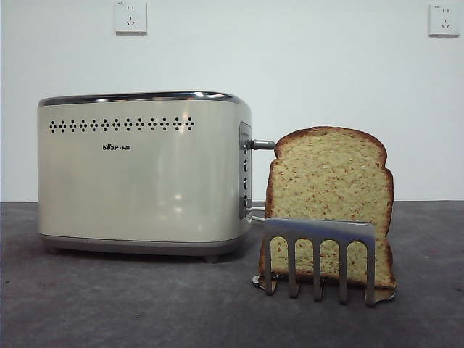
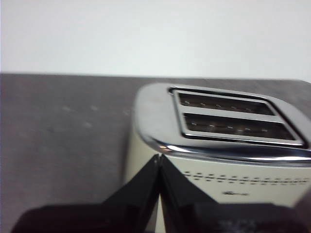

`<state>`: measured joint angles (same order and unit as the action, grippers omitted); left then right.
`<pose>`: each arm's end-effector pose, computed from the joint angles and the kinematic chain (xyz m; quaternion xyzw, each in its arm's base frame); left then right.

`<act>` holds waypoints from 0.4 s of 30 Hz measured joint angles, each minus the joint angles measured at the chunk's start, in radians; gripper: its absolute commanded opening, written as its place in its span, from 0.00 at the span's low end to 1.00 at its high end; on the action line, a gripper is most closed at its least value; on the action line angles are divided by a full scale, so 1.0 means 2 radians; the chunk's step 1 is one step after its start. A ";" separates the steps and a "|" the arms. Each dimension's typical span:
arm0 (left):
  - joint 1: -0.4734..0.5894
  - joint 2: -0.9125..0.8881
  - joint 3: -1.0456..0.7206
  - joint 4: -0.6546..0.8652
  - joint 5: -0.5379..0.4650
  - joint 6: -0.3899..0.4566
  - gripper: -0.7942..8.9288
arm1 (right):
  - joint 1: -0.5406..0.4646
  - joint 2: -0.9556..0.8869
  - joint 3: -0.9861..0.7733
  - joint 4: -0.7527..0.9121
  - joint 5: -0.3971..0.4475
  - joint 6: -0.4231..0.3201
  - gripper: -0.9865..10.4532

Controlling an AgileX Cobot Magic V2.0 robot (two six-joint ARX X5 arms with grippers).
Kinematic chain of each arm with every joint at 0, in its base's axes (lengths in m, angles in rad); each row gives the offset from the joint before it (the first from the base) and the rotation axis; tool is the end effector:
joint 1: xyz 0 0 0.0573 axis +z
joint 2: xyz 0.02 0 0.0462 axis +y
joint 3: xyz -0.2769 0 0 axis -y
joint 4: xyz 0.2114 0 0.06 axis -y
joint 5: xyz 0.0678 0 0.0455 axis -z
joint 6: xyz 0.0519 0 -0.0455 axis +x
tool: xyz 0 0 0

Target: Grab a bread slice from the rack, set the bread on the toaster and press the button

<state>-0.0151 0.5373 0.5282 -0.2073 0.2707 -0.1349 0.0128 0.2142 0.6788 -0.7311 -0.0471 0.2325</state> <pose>0.1089 -0.0155 0.2780 -0.0801 0.1164 -0.1340 0.9809 0.0269 0.0028 0.2792 0.1172 0.1354 0.0141 0.9837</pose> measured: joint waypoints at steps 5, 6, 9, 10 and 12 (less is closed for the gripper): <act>0.000 0.069 0.064 -0.051 0.057 -0.016 0.08 | 0.000 0.031 0.056 -0.043 -0.025 0.000 0.08; -0.001 0.084 0.078 -0.064 0.063 -0.018 0.08 | 0.000 0.036 0.064 -0.051 -0.030 0.000 0.08; -0.012 0.122 0.117 -0.092 0.084 -0.021 0.08 | 0.000 0.054 0.078 -0.066 -0.052 0.002 0.08; -0.017 0.134 0.130 -0.098 0.094 -0.020 0.08 | 0.000 0.061 0.081 -0.068 -0.062 0.002 0.08; -0.029 0.157 0.159 -0.106 0.115 -0.014 0.08 | 0.000 0.074 0.087 -0.068 -0.079 0.001 0.08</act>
<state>-0.0723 0.8516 0.8467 -0.4187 0.5011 -0.1627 0.0128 0.3630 0.8528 -0.8673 -0.2058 0.2340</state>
